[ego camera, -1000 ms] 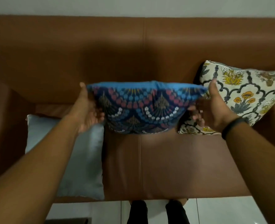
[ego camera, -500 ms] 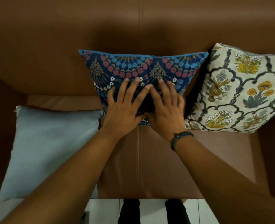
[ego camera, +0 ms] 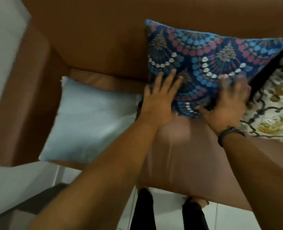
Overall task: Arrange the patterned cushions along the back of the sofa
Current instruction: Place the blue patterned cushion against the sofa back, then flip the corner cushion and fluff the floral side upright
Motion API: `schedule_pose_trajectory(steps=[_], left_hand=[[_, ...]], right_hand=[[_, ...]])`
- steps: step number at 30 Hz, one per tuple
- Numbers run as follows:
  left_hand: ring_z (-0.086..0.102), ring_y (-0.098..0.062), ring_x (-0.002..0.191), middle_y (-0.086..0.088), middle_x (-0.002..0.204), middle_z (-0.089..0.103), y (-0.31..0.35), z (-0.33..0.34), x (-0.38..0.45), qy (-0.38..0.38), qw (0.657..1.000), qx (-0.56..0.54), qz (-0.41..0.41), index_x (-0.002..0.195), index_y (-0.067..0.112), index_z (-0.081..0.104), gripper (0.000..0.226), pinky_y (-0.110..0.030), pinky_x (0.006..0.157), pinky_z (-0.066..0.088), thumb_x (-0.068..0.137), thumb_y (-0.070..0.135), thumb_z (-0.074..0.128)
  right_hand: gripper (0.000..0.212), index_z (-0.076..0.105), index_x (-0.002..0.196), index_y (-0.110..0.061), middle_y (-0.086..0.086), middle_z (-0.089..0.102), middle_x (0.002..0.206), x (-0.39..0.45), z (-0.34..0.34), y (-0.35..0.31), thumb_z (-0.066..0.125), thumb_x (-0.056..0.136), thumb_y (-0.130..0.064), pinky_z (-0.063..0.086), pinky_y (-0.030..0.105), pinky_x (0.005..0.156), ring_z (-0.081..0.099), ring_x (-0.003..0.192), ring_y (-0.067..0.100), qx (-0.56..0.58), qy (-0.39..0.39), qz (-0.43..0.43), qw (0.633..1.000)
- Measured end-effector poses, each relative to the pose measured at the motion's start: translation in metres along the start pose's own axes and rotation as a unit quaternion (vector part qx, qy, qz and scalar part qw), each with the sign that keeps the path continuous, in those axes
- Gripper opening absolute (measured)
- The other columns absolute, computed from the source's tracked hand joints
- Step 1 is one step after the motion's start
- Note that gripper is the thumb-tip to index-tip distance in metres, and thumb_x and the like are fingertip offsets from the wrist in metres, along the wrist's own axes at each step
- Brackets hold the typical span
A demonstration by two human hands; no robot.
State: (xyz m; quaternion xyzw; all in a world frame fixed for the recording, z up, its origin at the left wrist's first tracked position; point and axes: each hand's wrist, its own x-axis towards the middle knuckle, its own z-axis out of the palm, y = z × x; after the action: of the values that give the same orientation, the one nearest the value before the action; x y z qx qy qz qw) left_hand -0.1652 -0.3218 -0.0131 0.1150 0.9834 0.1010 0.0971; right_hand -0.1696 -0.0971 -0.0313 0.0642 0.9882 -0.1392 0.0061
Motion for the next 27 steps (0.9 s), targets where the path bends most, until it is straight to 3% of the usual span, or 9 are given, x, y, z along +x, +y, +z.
schedule_pose_trajectory(steps=[3, 6, 8, 11, 14, 17, 19, 23, 27], left_hand=[[0.018, -0.043, 0.154, -0.005, 0.174, 0.008, -0.062, -0.007, -0.041, -0.027, 0.986, -0.07, -0.148, 0.166, 0.033, 0.008, 0.101, -0.061, 0.115, 0.032, 0.089, 0.053, 0.068], [0.028, -0.034, 0.152, -0.009, 0.168, 0.026, -0.143, -0.011, -0.103, -0.031, 0.981, -0.07, -0.18, 0.164, 0.028, 0.024, 0.088, -0.053, 0.114, 0.034, 0.091, 0.052, 0.066], [0.03, -0.035, 0.151, -0.013, 0.164, 0.033, -0.196, -0.011, -0.148, -0.018, 0.963, -0.096, -0.249, 0.162, 0.026, 0.033, 0.085, -0.054, 0.113, 0.036, 0.089, 0.053, 0.069], [0.032, -0.043, 0.147, -0.014, 0.163, 0.031, -0.263, -0.001, -0.203, -0.045, 0.926, -0.126, -0.354, 0.158, 0.041, 0.032, 0.09, -0.06, 0.113, 0.034, 0.081, 0.074, 0.063], [0.029, -0.044, 0.151, -0.009, 0.17, 0.022, -0.313, 0.023, -0.243, -0.107, 0.847, -0.228, -0.467, 0.156, 0.059, 0.013, 0.108, -0.06, 0.119, 0.029, 0.063, 0.098, 0.052], [0.033, -0.039, 0.152, -0.002, 0.17, 0.028, -0.325, 0.042, -0.272, -0.1, 0.797, -0.35, -0.482, 0.162, 0.05, 0.012, 0.122, -0.059, 0.12, 0.032, 0.059, 0.098, 0.058], [0.04, -0.038, 0.147, 0.0, 0.165, 0.037, -0.324, 0.041, -0.281, -0.08, 0.794, -0.373, -0.472, 0.161, 0.047, 0.018, 0.113, -0.057, 0.116, 0.038, 0.067, 0.09, 0.065], [0.057, -0.022, 0.11, 0.006, 0.133, 0.053, -0.331, -0.012, -0.285, -0.091, 0.825, -0.352, -0.432, 0.145, 0.055, 0.036, 0.088, -0.039, 0.087, 0.05, 0.068, 0.094, 0.057], [0.059, -0.008, 0.103, 0.026, 0.111, 0.066, -0.349, -0.097, -0.263, 0.0, 0.857, -0.355, -0.374, 0.108, 0.057, 0.07, 0.036, -0.02, 0.089, 0.037, 0.08, 0.078, 0.064]], right_hand=[[0.111, 0.017, 0.167, -0.009, 0.028, 0.004, 0.174, -0.025, 0.004, -0.027, 0.08, 0.087, -0.053, 0.024, 0.068, 0.12, 0.007, 0.159, 0.052, 0.098, -0.011, 0.207, 0.973], [0.084, 0.041, 0.153, -0.002, 0.025, 0.038, 0.159, -0.077, 0.022, -0.083, 0.076, 0.089, -0.045, 0.038, 0.048, 0.114, 0.039, 0.144, 0.043, 0.195, -0.102, 0.147, 0.964], [0.061, 0.055, 0.143, -0.005, 0.017, 0.057, 0.144, -0.116, 0.042, -0.129, 0.074, 0.094, -0.035, 0.042, 0.03, 0.102, 0.055, 0.129, 0.03, 0.258, -0.241, 0.131, 0.926], [0.046, 0.056, 0.135, -0.009, 0.01, 0.063, 0.136, -0.163, 0.085, -0.179, 0.077, 0.095, -0.019, 0.052, 0.044, 0.107, 0.061, 0.126, 0.029, 0.343, -0.386, 0.124, 0.847], [0.06, 0.044, 0.126, -0.021, -0.004, 0.056, 0.132, -0.192, 0.122, -0.208, 0.087, 0.085, -0.028, 0.055, 0.03, 0.1, 0.057, 0.124, 0.018, 0.407, -0.418, 0.165, 0.795], [0.064, 0.039, 0.125, -0.025, -0.002, 0.053, 0.139, -0.201, 0.136, -0.218, 0.088, 0.084, -0.035, 0.053, 0.041, 0.108, 0.057, 0.126, 0.021, 0.385, -0.424, 0.189, 0.798], [0.059, 0.041, 0.122, -0.029, -0.004, 0.057, 0.136, -0.202, 0.13, -0.221, 0.086, 0.086, -0.036, 0.055, 0.039, 0.104, 0.061, 0.122, 0.02, 0.39, -0.412, 0.198, 0.799], [0.041, 0.044, 0.11, -0.039, -0.011, 0.061, 0.125, -0.189, 0.092, -0.237, 0.079, 0.09, -0.044, 0.054, 0.024, 0.081, 0.064, 0.111, 0.011, 0.423, -0.406, 0.218, 0.78], [0.041, 0.059, 0.128, -0.025, 0.004, 0.073, 0.126, -0.146, 0.046, -0.259, 0.076, 0.094, -0.042, 0.063, 0.041, 0.088, 0.074, 0.107, 0.022, 0.433, -0.415, 0.231, 0.766]])
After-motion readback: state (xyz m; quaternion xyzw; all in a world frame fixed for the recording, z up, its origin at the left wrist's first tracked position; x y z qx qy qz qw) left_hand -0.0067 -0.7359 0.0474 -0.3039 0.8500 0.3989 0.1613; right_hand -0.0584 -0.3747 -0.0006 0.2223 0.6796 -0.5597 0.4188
